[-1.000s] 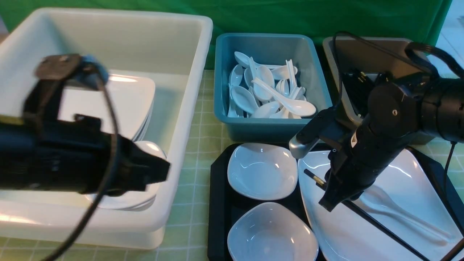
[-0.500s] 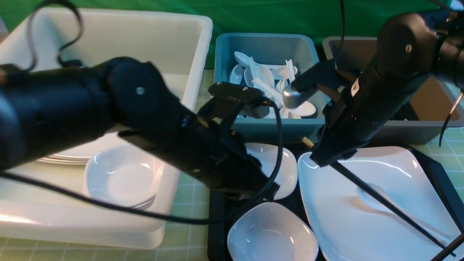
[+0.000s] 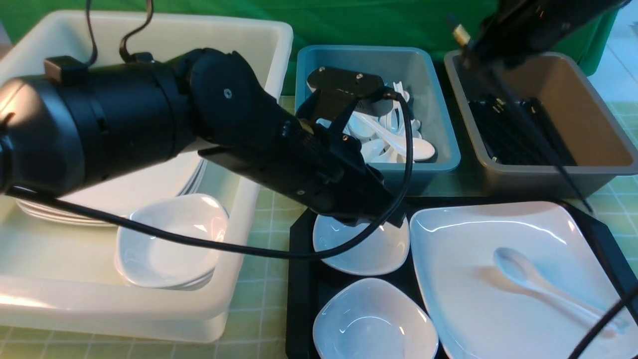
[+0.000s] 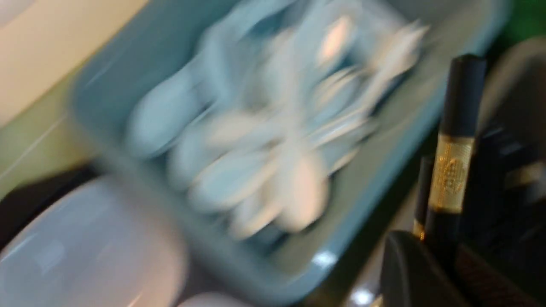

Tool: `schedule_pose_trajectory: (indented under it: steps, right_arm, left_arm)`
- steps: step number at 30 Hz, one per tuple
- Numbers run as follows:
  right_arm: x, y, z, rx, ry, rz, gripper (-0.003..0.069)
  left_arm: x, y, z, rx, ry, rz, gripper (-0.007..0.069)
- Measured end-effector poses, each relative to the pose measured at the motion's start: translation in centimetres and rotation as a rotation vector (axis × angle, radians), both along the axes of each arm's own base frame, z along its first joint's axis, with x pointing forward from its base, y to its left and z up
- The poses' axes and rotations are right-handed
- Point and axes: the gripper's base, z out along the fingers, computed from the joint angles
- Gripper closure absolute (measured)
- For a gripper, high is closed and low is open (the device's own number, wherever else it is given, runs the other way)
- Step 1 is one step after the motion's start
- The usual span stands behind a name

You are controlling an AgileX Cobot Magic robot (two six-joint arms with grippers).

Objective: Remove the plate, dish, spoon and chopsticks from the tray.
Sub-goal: Use the right arm to put the chopsticks into the small storage box on the right, then use the right arm to grab a soup spoon from the plate

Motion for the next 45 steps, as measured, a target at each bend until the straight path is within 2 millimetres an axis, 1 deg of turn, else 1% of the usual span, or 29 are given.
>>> schedule_pose_trajectory:
  steps: [3,4,5,8,9,10,12,16,18,19,20,21,22,23,24,25,26,28,29,30,32,33,35,36,37,38,40,43,45]
  right_arm:
    - [3.9,-1.9,-0.1,0.018,-0.128,-0.065,0.0615]
    - [4.1,-1.9,-0.4,0.019,-0.128,-0.066,0.0615]
    - [5.9,-2.7,-0.9,0.027,-0.182,-0.095,0.0615]
    - [9.3,-4.1,-2.6,0.038,-0.276,-0.147,0.0615]
    - [9.5,-4.2,-2.7,0.039,-0.282,-0.150,0.0615]
    - [10.7,-4.7,-3.6,0.042,-0.318,-0.169,0.0615]
    - [11.8,-5.3,-5.1,0.041,-0.342,-0.188,0.0615]
    - [13.2,-5.6,-8.5,0.020,-0.301,-0.198,0.0568]
    - [13.2,-5.6,-9.8,0.017,-0.230,-0.213,0.0480]
    - [13.1,-5.7,-9.9,0.009,-0.217,-0.213,0.0458]
    - [12.8,-5.9,-10.5,-0.005,-0.142,-0.242,0.0370]
    - [12.6,-6.1,-10.8,-0.021,-0.104,-0.262,0.0323]
    - [12.4,-6.4,-11.2,-0.033,-0.050,-0.292,0.0288]
    - [12.3,-6.4,-11.1,-0.029,-0.038,-0.300,0.0288]
    - [11.3,-7.0,-11.3,-0.063,0.086,-0.352,0.0267]
    - [11.0,-7.1,-11.3,-0.074,0.115,-0.356,0.0272]
    - [10.2,-7.3,-10.9,-0.095,0.178,-0.361,0.0305]
    - [8.3,-7.3,-9.2,-0.110,0.278,-0.344,0.0439]
    - [6.8,-7.1,-6.9,-0.071,0.293,-0.312,0.0557]
    - [5.6,-6.8,-5.3,-0.030,0.292,-0.292,0.0604]
    - [3.1,-6.6,-2.5,0.017,0.277,-0.265,0.0634]
    - [1.9,-6.5,-1.7,0.027,0.274,-0.252,0.0639]
    - [0.1,-6.3,-1.0,0.024,0.280,-0.230,0.0638]
    - [-1.5,-6.2,-0.8,0.013,0.296,-0.210,0.0633]
    - [-3.0,-6.1,-1.0,-0.004,0.319,-0.187,0.0620]
    - [-3.6,-5.9,-1.2,-0.008,0.331,-0.180,0.0616]
    - [-6.6,-5.4,-3.3,-0.052,0.397,-0.123,0.0554]
    - [-9.4,-4.6,-7.5,-0.126,0.465,-0.056,0.0447]
    - [-10.8,-4.4,-10.8,-0.192,0.505,-0.022,0.0337]
  left_arm:
    - [0.0,0.0,-0.1,-0.001,0.007,0.004,0.0641]
    - [0.0,0.0,-0.1,-0.001,0.007,0.004,0.0641]
    - [0.0,0.0,-0.1,0.001,0.015,0.002,0.0641]
    - [-0.2,0.0,-0.2,0.001,0.046,0.009,0.0641]
    - [-0.2,0.0,-0.2,0.001,0.050,0.011,0.0641]
    - [-0.3,0.0,-0.3,0.001,0.069,0.014,0.0641]
    - [-0.5,0.0,-0.3,0.004,0.097,0.015,0.0641]
    - [-0.8,0.1,-0.5,0.015,0.132,0.009,0.0641]
    - [-0.8,0.1,-0.5,0.012,0.140,0.016,0.0641]
    - [-0.8,0.1,-0.5,0.011,0.141,0.018,0.0641]
    - [-0.8,0.1,-0.5,0.006,0.149,0.030,0.0641]
    - [-0.8,0.1,-0.5,0.003,0.150,0.036,0.0641]
    - [-0.7,0.1,-0.4,-0.004,0.150,0.044,0.0641]
    - [-0.7,0.1,-0.4,-0.006,0.152,0.045,0.0641]
    - [-0.6,0.0,-0.4,-0.018,0.155,0.061,0.0641]
    - [-0.6,0.0,-0.4,-0.019,0.156,0.063,0.0641]
    - [-0.7,0.0,-0.4,-0.021,0.160,0.065,0.0641]
    - [-0.8,0.0,-0.4,-0.014,0.176,0.057,0.0641]
    - [-0.9,0.0,-0.5,-0.006,0.185,0.049,0.0641]
    - [-1.0,0.0,-0.5,0.002,0.190,0.042,0.0641]
    - [-1.1,0.1,-0.6,0.016,0.192,0.035,0.0641]
    - [-1.1,0.2,-0.6,0.020,0.192,0.032,0.0641]
    - [-1.2,0.2,-0.6,0.027,0.195,0.027,0.0641]
    - [-1.2,0.2,-0.6,0.028,0.196,0.025,0.0641]
    - [-1.3,0.3,-0.6,0.035,0.195,0.022,0.0641]
    - [-1.3,0.3,-0.6,0.036,0.195,0.021,0.0641]
    - [-1.4,0.4,-0.5,0.050,0.192,0.013,0.0641]
    - [-1.6,0.5,-0.6,0.065,0.206,0.002,0.0641]
    - [-1.8,0.6,-0.6,0.077,0.219,-0.008,0.0641]
